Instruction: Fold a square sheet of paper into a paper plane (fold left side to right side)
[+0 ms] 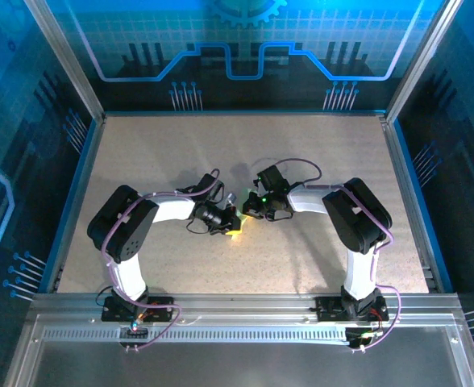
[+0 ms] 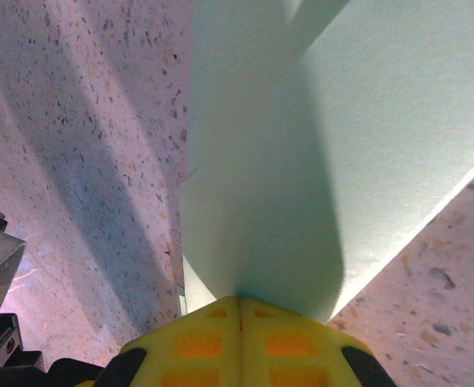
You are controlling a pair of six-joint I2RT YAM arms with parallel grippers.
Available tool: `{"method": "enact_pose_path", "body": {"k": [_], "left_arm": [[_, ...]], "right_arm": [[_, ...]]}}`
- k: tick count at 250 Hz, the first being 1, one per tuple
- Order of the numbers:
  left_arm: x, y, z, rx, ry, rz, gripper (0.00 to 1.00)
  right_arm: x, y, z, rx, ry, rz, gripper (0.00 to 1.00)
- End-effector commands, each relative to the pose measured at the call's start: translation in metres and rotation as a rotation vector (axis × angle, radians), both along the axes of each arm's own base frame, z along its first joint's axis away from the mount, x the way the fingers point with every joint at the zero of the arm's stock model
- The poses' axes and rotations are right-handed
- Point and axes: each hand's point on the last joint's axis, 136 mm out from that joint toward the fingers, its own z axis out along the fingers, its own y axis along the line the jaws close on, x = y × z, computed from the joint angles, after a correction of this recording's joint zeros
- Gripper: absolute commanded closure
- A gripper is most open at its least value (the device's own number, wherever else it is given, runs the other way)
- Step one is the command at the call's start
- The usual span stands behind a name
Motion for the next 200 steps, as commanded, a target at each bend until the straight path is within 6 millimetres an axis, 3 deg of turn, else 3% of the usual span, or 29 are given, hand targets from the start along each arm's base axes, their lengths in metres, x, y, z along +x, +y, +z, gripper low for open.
{"method": "enact_pose_path", "body": {"k": [1,200], "left_arm": [[-0.017,0.008,-0.014,0.032,0.065,-0.023,0.94],[-0.041,0.026,-0.024,0.095,0.074,-0.077,0.94]], "right_arm": [[-0.034,-0.029,-0.048,-0.166,0.153,0.002,0.98],[-0.034,-0.033,-0.054,-0.206,0.180,0.017,0.98]]}}
